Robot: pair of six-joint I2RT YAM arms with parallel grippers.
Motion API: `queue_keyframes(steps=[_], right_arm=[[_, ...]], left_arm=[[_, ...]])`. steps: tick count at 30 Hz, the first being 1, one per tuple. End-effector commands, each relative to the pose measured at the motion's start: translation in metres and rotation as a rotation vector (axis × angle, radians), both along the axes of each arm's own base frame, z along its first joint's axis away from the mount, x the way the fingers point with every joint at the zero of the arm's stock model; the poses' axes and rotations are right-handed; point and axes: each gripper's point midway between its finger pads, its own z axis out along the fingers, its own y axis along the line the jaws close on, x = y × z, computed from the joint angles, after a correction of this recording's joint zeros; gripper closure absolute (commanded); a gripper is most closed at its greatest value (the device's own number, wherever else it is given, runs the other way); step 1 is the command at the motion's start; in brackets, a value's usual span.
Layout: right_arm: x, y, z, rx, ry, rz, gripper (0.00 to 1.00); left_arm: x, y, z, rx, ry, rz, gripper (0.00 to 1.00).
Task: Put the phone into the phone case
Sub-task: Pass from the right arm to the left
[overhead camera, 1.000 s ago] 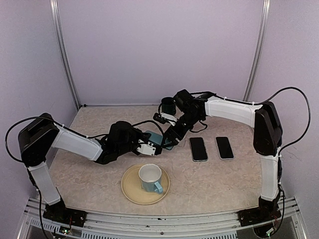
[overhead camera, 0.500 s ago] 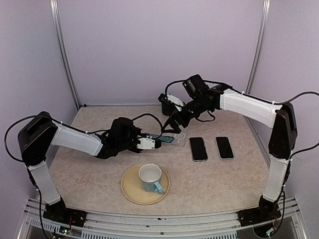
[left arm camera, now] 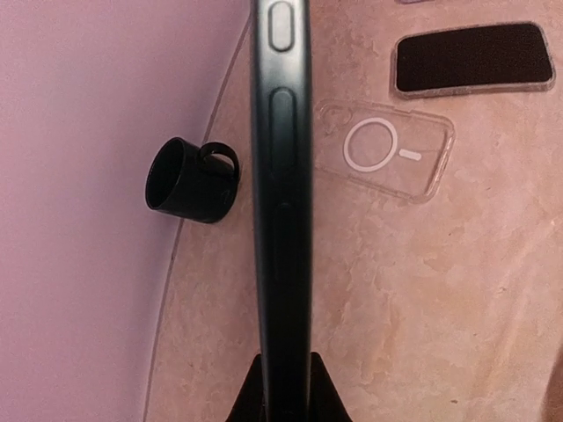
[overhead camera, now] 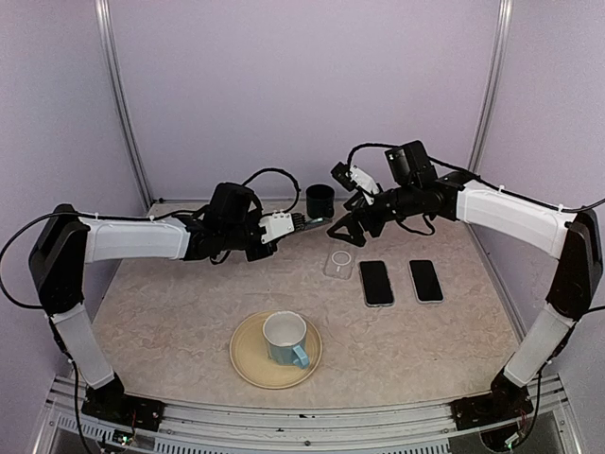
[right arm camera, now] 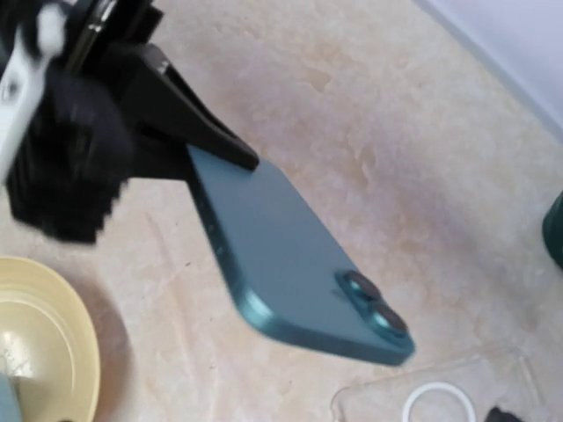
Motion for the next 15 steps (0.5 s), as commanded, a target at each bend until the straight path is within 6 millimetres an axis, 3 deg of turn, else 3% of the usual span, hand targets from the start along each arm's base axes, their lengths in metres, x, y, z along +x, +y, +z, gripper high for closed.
queue_keyframes(steps=[1, 10, 15], right_arm=[[-0.009, -0.001, 0.026, 0.053, -0.109, 0.055, 0.00], [-0.029, -0.001, 0.042, 0.077, -0.230, 0.171, 0.02], [-0.036, 0.003, 0.054, 0.094, -0.267, 0.232, 0.05]], left_arm=[[-0.026, -0.018, 0.044, -0.177, 0.189, -0.094, 1.00], [-0.067, -0.010, 0.073, -0.239, 0.399, -0.281, 1.00], [-0.084, -0.012, 0.070, -0.200, 0.557, -0.318, 1.00]])
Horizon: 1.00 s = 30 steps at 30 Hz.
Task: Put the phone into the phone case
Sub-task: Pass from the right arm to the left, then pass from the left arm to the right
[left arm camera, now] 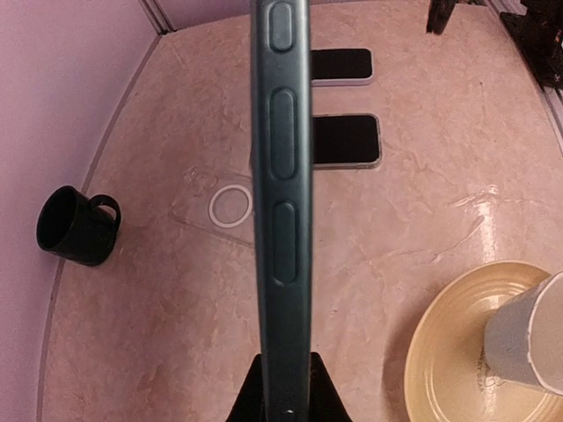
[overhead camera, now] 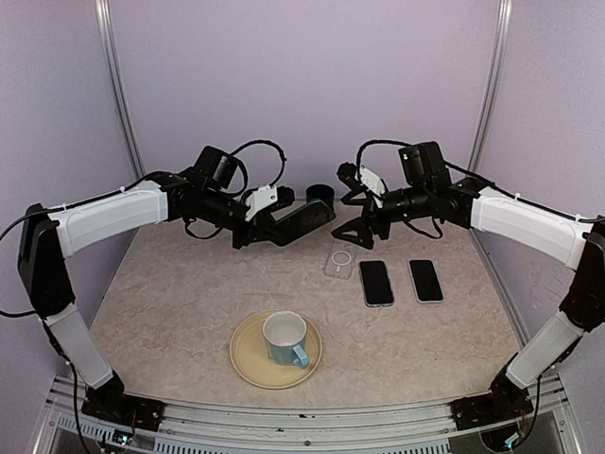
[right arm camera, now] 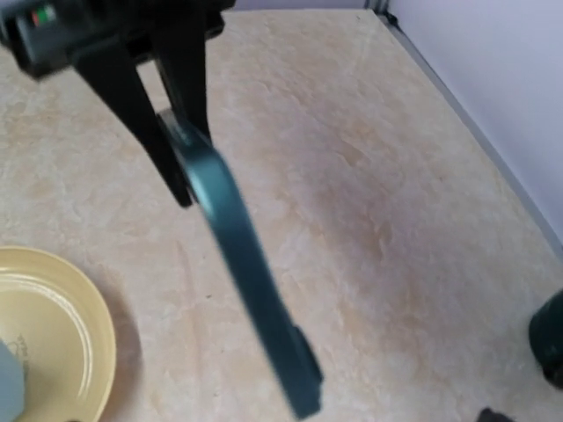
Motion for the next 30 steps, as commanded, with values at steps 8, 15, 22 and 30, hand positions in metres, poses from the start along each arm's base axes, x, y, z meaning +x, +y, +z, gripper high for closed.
queue_keyframes(steps=[8, 15, 22, 30], right_arm=[[-0.017, 0.020, 0.025, 0.066, 0.008, 0.169, 0.16], [-0.028, 0.035, 0.008, 0.028, 0.031, 0.212, 0.21], [-0.029, 0.043, -0.008, -0.016, 0.079, 0.224, 0.30], [-0.033, 0.049, -0.021, -0.042, 0.135, 0.250, 0.50]], left_arm=[[-0.039, -0.014, 0.000, 0.023, 0.234, -0.118, 1.00], [-0.041, -0.017, -0.001, 0.018, 0.261, -0.132, 1.00], [-0.041, -0.018, -0.001, 0.015, 0.268, -0.135, 1.00], [-0.041, -0.018, -0.002, 0.017, 0.270, -0.135, 1.00]])
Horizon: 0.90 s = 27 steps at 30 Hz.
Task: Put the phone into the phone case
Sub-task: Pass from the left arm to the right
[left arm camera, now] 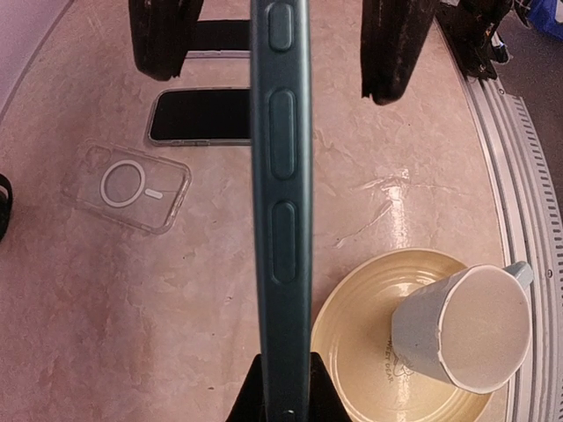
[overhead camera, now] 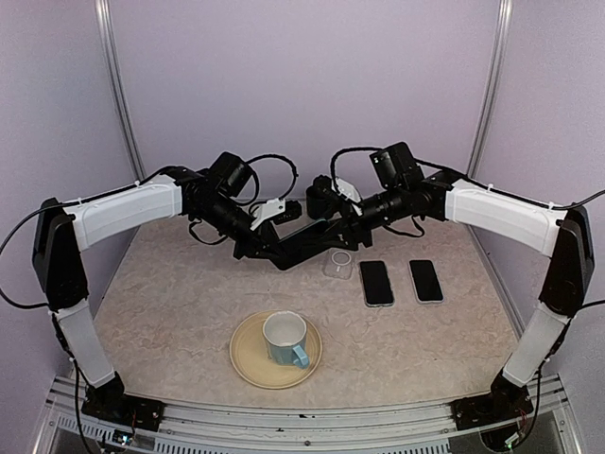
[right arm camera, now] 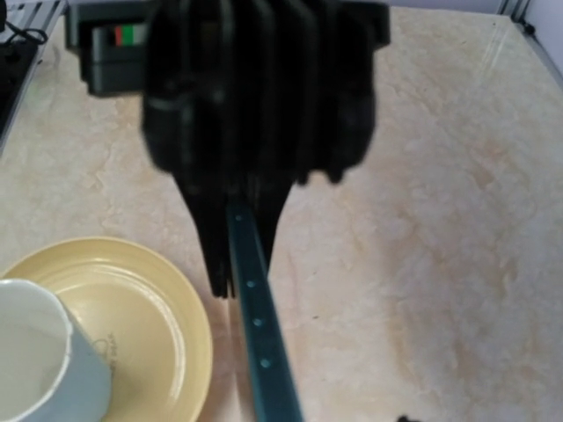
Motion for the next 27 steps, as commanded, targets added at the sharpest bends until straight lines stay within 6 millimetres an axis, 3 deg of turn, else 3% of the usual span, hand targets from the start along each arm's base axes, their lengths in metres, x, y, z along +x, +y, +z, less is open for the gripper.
queue_keyframes(steps=[1, 11, 15, 17, 21, 27], right_arm=[[-0.008, 0.007, -0.002, -0.013, 0.037, 0.037, 0.53], [-0.016, 0.009, -0.006, -0.026, 0.027, 0.081, 0.82], [-0.021, 0.010, -0.006, -0.026, 0.018, 0.101, 1.00], [-0.023, 0.010, -0.006, -0.028, 0.017, 0.110, 1.00], [-0.029, 0.010, -0.002, -0.022, 0.016, 0.137, 1.00], [-0.029, 0.010, 0.012, 0.005, -0.006, 0.127, 1.00]], left_arm=[[0.000, -0.009, 0.017, -0.057, -0.010, -0.027, 1.00], [-0.002, -0.008, 0.018, -0.068, -0.001, -0.038, 1.00], [-0.001, -0.008, 0.018, -0.066, -0.004, -0.041, 1.00], [-0.002, -0.008, 0.017, -0.066, -0.009, -0.046, 1.00], [-0.001, -0.007, 0.018, -0.070, -0.028, -0.043, 0.87], [0.002, -0.005, 0.023, -0.095, -0.085, -0.025, 0.56]])
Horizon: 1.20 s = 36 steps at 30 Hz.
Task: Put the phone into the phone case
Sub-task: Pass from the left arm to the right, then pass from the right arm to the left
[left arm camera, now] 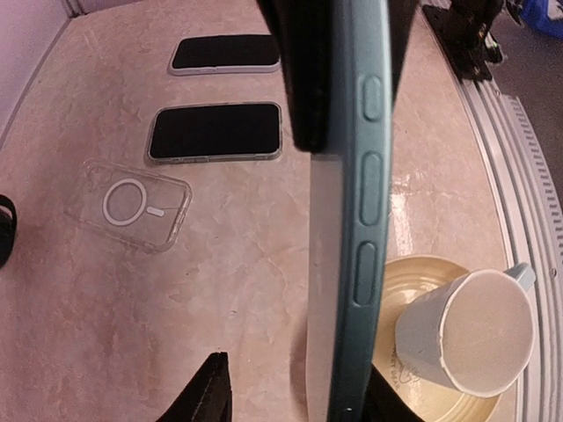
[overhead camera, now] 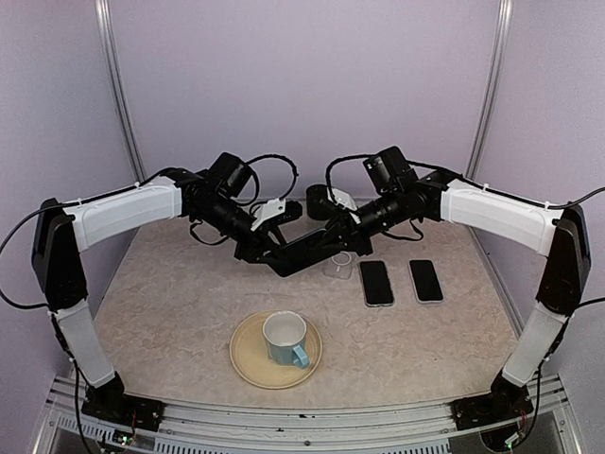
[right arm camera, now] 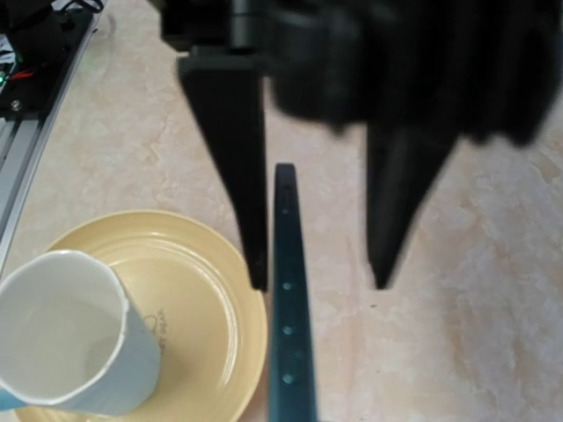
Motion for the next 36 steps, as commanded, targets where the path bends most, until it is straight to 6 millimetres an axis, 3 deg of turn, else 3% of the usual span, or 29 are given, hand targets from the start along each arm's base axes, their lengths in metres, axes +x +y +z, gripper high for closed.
queue_keyframes(steps=[1, 8, 16, 21, 25, 31, 36], right_arm=[[-0.008, 0.006, 0.027, 0.054, -0.044, 0.028, 1.00], [0.000, 0.004, 0.039, 0.088, -0.043, -0.027, 1.00], [0.014, -0.014, 0.058, 0.177, -0.008, -0.131, 1.00], [0.016, -0.028, 0.067, 0.234, 0.011, -0.188, 1.00], [0.021, -0.038, 0.069, 0.251, -0.005, -0.248, 1.00], [0.023, -0.054, 0.087, 0.347, 0.009, -0.284, 1.00], [-0.001, -0.056, 0.109, 0.434, 0.019, -0.194, 1.00]], left_arm=[[0.004, -0.001, 0.025, -0.079, -0.079, 0.014, 0.51], [0.012, 0.005, 0.055, -0.172, -0.132, 0.084, 0.35], [0.005, 0.015, 0.106, -0.399, -0.170, 0.164, 0.02], [0.002, 0.028, 0.152, -0.576, -0.261, 0.284, 0.01], [0.012, 0.044, 0.176, -0.660, -0.301, 0.446, 0.01], [0.007, 0.047, 0.185, -0.782, -0.171, 0.490, 0.01], [0.014, 0.039, 0.162, -0.790, 0.011, 0.525, 0.01]])
